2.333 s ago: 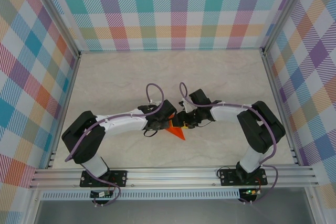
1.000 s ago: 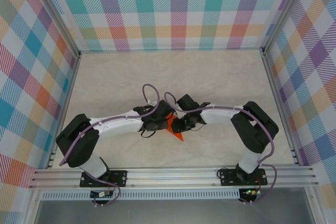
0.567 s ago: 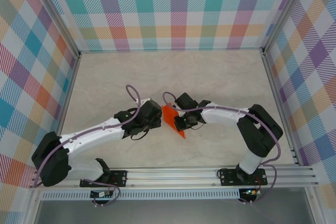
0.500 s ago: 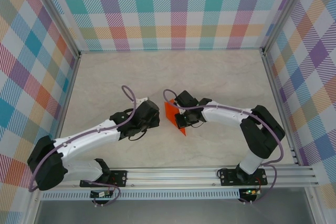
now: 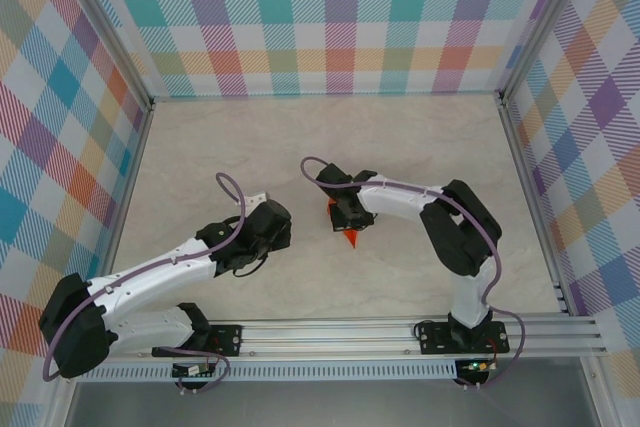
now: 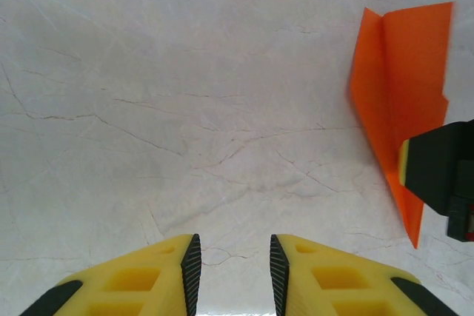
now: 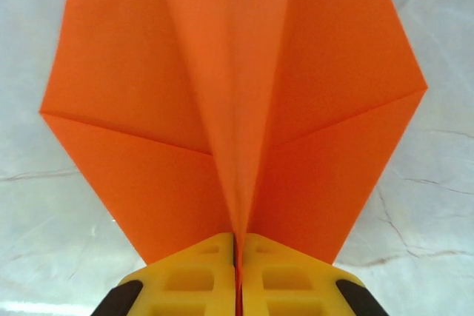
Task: Fold a paper plane with a square sheet of paper (pick it up from the middle)
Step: Move the paper plane to the center of the table.
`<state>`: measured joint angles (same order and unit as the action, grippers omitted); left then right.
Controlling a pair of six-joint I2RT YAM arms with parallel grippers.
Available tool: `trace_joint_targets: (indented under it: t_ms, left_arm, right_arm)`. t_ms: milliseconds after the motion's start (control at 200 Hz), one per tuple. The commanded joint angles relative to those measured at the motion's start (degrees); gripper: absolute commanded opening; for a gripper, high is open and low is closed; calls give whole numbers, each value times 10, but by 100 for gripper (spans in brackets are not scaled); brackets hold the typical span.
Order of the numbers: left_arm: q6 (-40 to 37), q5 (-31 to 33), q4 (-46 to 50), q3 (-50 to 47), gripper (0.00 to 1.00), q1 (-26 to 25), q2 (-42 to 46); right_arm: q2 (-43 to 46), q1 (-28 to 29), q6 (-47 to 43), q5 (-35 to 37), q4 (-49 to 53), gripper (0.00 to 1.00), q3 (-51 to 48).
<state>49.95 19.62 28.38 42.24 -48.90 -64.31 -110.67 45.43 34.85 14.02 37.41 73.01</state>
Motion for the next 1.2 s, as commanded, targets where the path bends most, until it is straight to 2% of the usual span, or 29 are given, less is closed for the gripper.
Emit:
trace_joint_targets:
  t_ms: [0, 145, 390, 665, 850, 965, 1195]
  left_arm:
    - [3, 9, 16, -7, 33, 6, 8]
    - [3, 9, 16, -10, 33, 10, 14]
    - [3, 1, 8, -7, 34, 14, 2]
    - [3, -5, 3, -5, 34, 13, -11]
    - [5, -10, 1, -6, 34, 13, -16]
    - [3, -9, 3, -3, 34, 13, -18]
    - [0, -3, 5, 1, 34, 13, -18]
  right_arm:
    - [-17, 1, 35, -7, 17, 8, 21]
    - [-23, 1, 38, -5, 14, 14, 13]
    - [3, 0, 44, 6, 4, 17, -13]
    - [-19, -11, 59, -34, -38, 22, -55]
    - [-36, -12, 84, -67, -86, 21, -96]
    - [-13, -12, 87, -65, -92, 18, -104]
    - [63, -13, 40, -42, -33, 28, -42]
